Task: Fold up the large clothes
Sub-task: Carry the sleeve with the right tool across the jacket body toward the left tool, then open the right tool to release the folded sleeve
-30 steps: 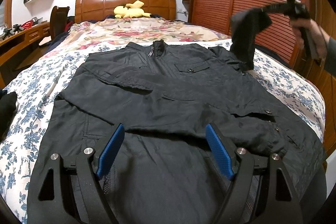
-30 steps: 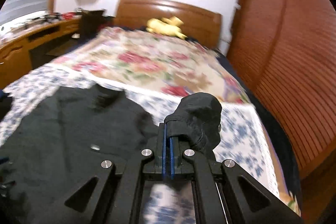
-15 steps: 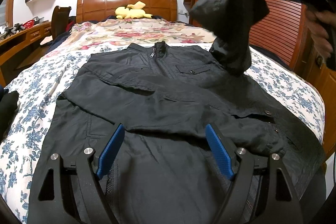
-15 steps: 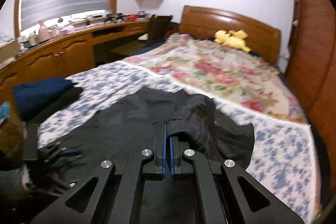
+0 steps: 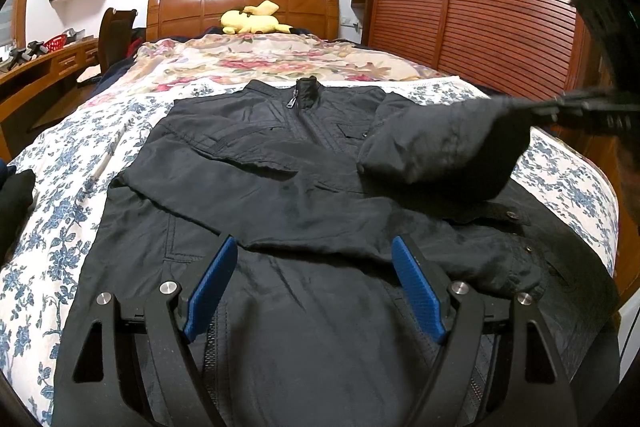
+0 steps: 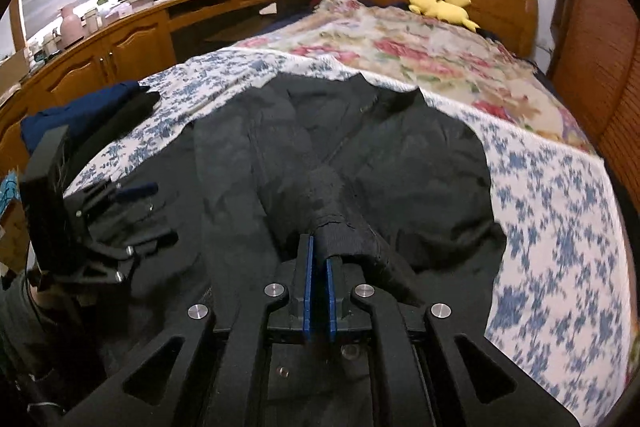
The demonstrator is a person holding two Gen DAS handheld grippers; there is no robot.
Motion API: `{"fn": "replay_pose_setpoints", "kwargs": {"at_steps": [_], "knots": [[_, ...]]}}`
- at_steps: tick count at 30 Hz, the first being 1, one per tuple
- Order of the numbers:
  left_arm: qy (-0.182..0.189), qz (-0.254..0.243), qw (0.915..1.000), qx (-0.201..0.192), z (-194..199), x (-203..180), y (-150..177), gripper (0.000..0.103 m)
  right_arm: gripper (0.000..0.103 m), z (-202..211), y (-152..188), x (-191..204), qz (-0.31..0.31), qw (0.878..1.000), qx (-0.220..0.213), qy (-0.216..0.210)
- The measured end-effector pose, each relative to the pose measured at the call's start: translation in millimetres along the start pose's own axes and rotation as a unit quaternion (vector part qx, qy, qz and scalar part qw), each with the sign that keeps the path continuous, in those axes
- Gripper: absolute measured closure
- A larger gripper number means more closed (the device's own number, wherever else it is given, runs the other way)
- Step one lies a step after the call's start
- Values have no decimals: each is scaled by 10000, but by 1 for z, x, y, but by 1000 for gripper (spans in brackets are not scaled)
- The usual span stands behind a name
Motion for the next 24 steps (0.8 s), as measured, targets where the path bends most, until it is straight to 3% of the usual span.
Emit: {"fn": "replay_pose_setpoints", "kwargs": {"at_steps": [5, 10, 16, 24], "knots": [[-9, 1, 10000, 5, 0, 0, 0, 23, 77, 18, 11, 8, -246, 9995, -54, -166], [-16, -5, 10000, -4, 0, 0, 0, 23, 69, 22, 19, 4, -368, 9991, -179, -53], [-23, -1, 10000, -9, 0, 0, 0, 23, 63, 28, 27, 3, -328, 9988, -307, 176], [-76, -35, 9999, -76, 4, 2, 2, 23, 61, 3, 43, -9, -502, 9979, -278, 292]]}}
Point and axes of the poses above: each gripper's, at about its wrist camera, not at the fingertips, and z roughly against the way its jaws point, x to its left, y to its underside, the point moved 1 cm from there along -z, roughly the way its jaws point, and after that the axes turned 1 degree about -y, right-handed, at the moved point
